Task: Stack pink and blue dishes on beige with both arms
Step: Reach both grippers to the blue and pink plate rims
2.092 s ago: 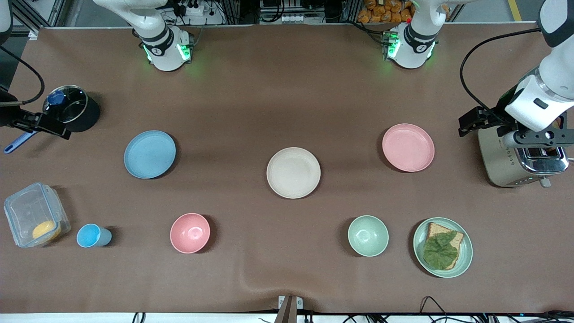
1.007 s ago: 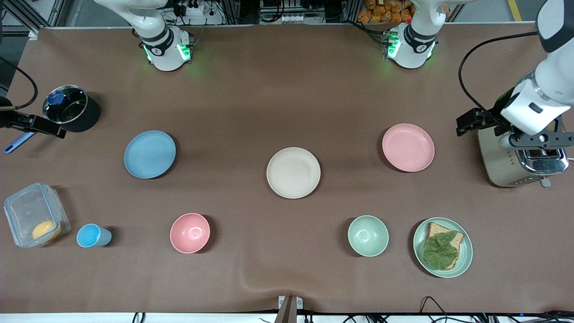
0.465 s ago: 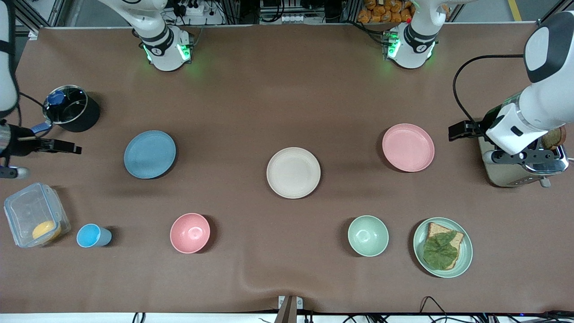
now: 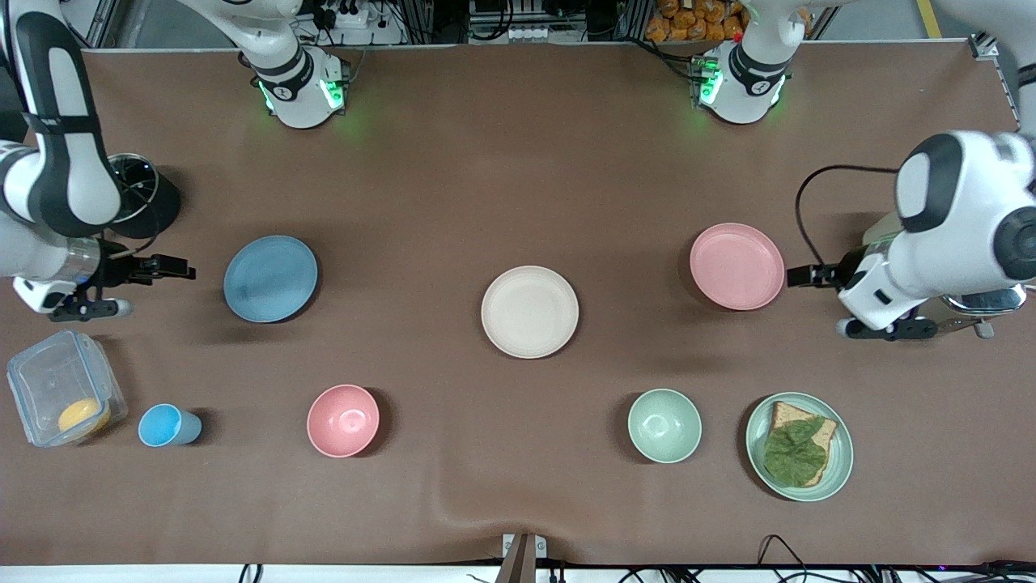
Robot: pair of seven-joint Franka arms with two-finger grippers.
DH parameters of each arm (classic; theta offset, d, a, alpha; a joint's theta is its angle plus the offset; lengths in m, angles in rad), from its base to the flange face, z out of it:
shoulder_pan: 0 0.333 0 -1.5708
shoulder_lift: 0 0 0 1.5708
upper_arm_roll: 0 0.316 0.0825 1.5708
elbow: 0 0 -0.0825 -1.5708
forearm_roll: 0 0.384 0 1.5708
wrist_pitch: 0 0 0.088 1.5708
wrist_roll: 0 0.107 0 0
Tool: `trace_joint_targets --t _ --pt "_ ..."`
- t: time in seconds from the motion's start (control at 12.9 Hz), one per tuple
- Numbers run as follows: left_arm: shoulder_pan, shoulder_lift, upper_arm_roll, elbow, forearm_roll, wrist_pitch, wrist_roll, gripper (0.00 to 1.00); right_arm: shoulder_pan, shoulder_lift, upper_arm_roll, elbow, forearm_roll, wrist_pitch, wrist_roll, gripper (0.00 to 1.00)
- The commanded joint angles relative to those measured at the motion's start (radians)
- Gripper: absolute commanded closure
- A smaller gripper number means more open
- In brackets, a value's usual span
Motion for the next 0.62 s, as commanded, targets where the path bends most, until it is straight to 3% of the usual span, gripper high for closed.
trace_joint_targets --t 0.0,0.15,0.31,0.54 --pt "0.031 -0.035 -0.011 -0.217 -0.014 0.215 0.069 0.0 -0.008 0.085 0.012 -0.005 0.016 0.066 -0.057 0.0" --pt "0.057 0.008 -0.013 -0.283 -0.023 0.304 0.16 0.0 -0.005 0.142 0.014 -0.008 0.016 0.119 -0.079 0.0" --pt "0.097 0.04 -0.013 -0.297 -0.161 0.315 0.25 0.0 -0.005 0.193 0.014 -0.008 0.017 0.149 -0.122 0.0" --pt "0.097 0.064 -0.013 -0.349 -0.23 0.35 0.354 0.0 0.019 0.23 0.018 -0.005 0.017 0.168 -0.148 0.0"
